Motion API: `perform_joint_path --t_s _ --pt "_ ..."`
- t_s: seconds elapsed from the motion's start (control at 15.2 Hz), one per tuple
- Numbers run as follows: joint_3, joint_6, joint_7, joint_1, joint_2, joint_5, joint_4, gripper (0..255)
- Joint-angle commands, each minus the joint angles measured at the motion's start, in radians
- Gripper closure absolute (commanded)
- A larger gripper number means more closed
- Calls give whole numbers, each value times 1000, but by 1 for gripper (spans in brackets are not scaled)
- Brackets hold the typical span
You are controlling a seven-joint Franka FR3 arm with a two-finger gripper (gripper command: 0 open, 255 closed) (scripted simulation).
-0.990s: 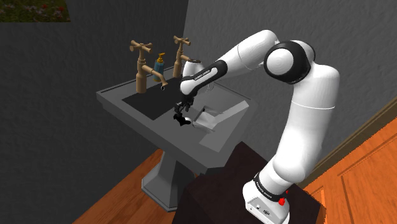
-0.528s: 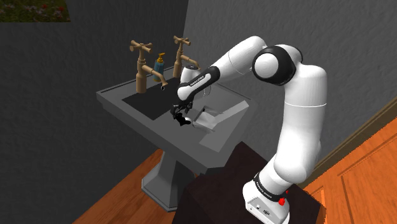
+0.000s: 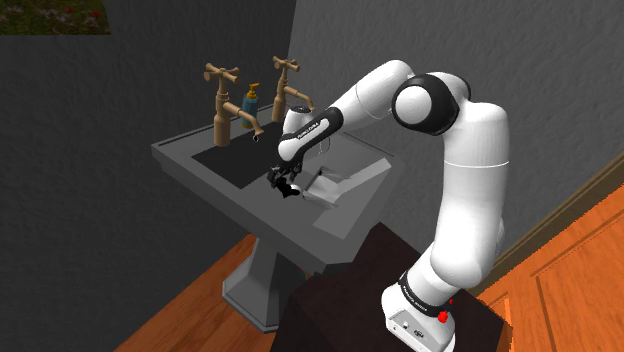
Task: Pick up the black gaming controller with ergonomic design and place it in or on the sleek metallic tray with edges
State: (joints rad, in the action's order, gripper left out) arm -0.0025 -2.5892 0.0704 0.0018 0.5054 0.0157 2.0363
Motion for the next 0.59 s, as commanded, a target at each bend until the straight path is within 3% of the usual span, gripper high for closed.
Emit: perform_joint_path --t_s 0.0,0.07,0.53 --pt "0 0 0 0 0 0 0 0" --pt "0 0 0 0 0 0 0 255" --pt "0 0 0 0 0 0 0 255"
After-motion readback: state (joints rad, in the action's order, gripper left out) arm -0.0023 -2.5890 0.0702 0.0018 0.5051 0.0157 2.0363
